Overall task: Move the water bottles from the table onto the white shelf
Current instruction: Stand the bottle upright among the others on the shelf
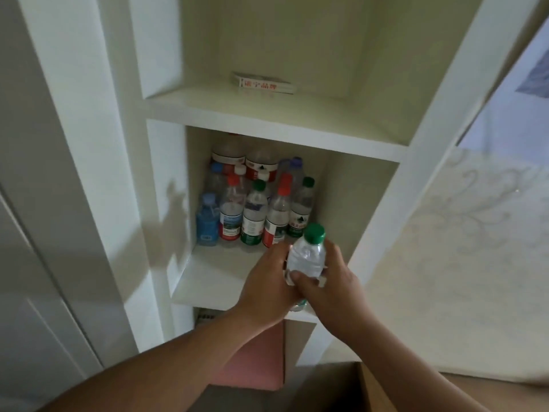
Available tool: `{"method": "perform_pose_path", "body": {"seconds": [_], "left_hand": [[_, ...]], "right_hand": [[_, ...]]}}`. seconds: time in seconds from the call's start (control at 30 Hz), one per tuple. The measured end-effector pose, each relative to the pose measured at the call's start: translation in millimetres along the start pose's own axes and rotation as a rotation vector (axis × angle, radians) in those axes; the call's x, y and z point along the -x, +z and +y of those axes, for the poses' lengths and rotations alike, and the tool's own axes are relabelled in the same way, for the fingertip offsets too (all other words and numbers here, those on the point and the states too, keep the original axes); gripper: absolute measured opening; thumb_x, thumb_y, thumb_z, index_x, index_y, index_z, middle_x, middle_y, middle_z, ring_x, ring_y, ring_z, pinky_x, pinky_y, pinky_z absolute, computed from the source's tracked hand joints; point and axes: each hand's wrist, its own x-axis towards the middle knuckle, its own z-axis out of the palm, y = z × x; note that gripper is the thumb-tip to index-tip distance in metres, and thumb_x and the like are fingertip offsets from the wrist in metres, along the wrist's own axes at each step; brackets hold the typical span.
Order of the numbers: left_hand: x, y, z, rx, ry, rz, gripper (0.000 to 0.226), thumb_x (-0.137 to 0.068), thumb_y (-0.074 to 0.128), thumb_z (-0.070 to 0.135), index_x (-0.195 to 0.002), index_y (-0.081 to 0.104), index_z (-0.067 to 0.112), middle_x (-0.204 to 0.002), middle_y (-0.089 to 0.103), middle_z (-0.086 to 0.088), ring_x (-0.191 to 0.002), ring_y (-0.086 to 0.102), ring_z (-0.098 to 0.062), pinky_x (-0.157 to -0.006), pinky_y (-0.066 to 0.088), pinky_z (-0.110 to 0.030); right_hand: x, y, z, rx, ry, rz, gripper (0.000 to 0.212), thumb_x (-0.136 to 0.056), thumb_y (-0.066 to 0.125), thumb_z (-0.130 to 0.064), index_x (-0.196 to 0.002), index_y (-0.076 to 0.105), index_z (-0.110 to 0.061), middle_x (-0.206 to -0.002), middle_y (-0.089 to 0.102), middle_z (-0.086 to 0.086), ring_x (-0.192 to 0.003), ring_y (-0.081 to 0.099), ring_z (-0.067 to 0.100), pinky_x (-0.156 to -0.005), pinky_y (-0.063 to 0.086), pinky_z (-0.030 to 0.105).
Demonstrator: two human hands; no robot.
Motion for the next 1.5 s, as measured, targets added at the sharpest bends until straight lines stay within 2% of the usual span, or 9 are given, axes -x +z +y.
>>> {"method": "perform_pose_path", "body": {"seconds": [0.23, 0.53, 0.73, 0.83, 0.93, 1.07, 1.23, 1.37, 1.5], "left_hand": [[-47.7, 18.4, -51.3, -0.035, -0.097, -0.058, 0.047, -0.085, 0.066, 0.04, -0.13, 0.053, 0.04, -0.122, 0.068, 0.014, -0.113, 0.066, -0.014, -0.098, 0.057, -0.041], [-93.1, 46.6, -88.3, -0.168, -0.156, 0.032, 0.041, -0.094, 0.07, 0.021, -0.131, 0.053, 0.026, -0.136, 0.057, 0.0, -0.117, 0.061, -0.024, -0.093, 0.058, -0.045], [-95.7, 77.4, -95.7, 0.173, -0.279, -0.011, 0.053, -0.086, 0.068, 0.034, -0.136, 0.05, 0.038, -0.13, 0.062, 0.01, -0.11, 0.065, -0.004, -0.098, 0.059, -0.035], [-102.5, 84.9, -101.0, 0.172, -0.257, -0.028, 0.075, -0.092, 0.074, 0.026, -0.156, 0.037, 0.036, -0.149, 0.05, 0.009, -0.128, 0.057, -0.006, -0.104, 0.047, -0.02], [-108.3, 88.6, -103.9, 0.189, -0.283, -0.051, 0.087, -0.093, 0.075, 0.033, -0.165, 0.026, 0.037, -0.162, 0.041, 0.011, -0.145, 0.046, -0.009, -0.116, 0.043, -0.026], [-109.0, 84.1, -103.7, 0.197, -0.286, -0.066, 0.084, -0.096, 0.074, 0.027, -0.165, 0.028, 0.035, -0.15, 0.048, 0.019, -0.134, 0.049, -0.002, -0.106, 0.037, -0.016], [-100.6, 77.8, -108.8, 0.208, -0.3, -0.113, 0.066, -0.098, 0.069, 0.021, -0.156, 0.041, 0.038, -0.143, 0.052, 0.018, -0.13, 0.051, -0.004, -0.106, 0.04, -0.021], [-84.8, 67.5, -100.6, 0.285, -0.332, -0.069, 0.053, -0.099, 0.066, 0.017, -0.146, 0.052, 0.037, -0.141, 0.062, 0.01, -0.133, 0.058, -0.011, -0.113, 0.051, -0.037], [-55.8, 41.7, -56.7, 0.425, -0.292, 0.053, 0.043, -0.097, 0.065, 0.003, -0.122, 0.066, 0.039, -0.116, 0.074, 0.014, -0.112, 0.069, -0.004, -0.094, 0.056, -0.021]], "right_hand": [[-59.7, 48.3, 6.9, -0.062, 0.264, 0.069, 0.061, -0.092, 0.073, -0.041, -0.144, 0.045, -0.024, -0.101, 0.068, -0.005, -0.081, 0.066, 0.014, -0.066, 0.053, 0.031], [-121.9, 71.4, 29.5, -0.116, 0.31, 0.167, 0.058, -0.095, 0.076, -0.043, -0.143, 0.043, -0.036, -0.11, 0.071, -0.007, -0.1, 0.073, 0.024, -0.087, 0.062, 0.042], [-169.9, 78.9, 44.8, -0.214, 0.297, 0.244, 0.043, -0.094, 0.079, -0.025, -0.131, 0.058, -0.021, -0.099, 0.076, -0.001, -0.073, 0.075, 0.007, -0.055, 0.057, 0.019], [-184.5, 80.0, 48.0, -0.246, 0.289, 0.27, 0.046, -0.093, 0.079, -0.019, -0.132, 0.054, -0.02, -0.106, 0.077, 0.003, -0.089, 0.078, 0.021, -0.075, 0.065, 0.035], [-191.4, 78.8, 48.0, -0.254, 0.308, 0.224, 0.05, -0.096, 0.076, -0.015, -0.136, 0.047, -0.017, -0.114, 0.073, 0.005, -0.1, 0.074, 0.026, -0.087, 0.062, 0.039], [-194.6, 80.3, 55.9, -0.136, 0.326, 0.13, 0.057, -0.1, 0.07, -0.015, -0.151, 0.045, -0.014, -0.138, 0.068, 0.009, -0.125, 0.067, 0.03, -0.107, 0.055, 0.046], [-174.8, 74.9, 51.8, -0.192, 0.342, 0.043, 0.025, -0.104, 0.063, -0.006, -0.103, 0.057, -0.03, -0.105, 0.071, 0.003, -0.079, 0.068, 0.007, -0.07, 0.056, 0.025], [-146.2, 68.2, 38.0, -0.202, 0.326, 0.047, 0.02, -0.105, 0.064, -0.008, -0.116, 0.057, -0.023, -0.105, 0.074, 0.004, -0.067, 0.072, 0.003, -0.06, 0.057, 0.021], [-96.3, 46.0, 6.5, -0.221, 0.278, -0.053, 0.025, -0.102, 0.066, -0.016, -0.122, 0.06, -0.03, -0.098, 0.074, -0.01, -0.072, 0.071, 0.001, -0.055, 0.049, 0.015]]}}
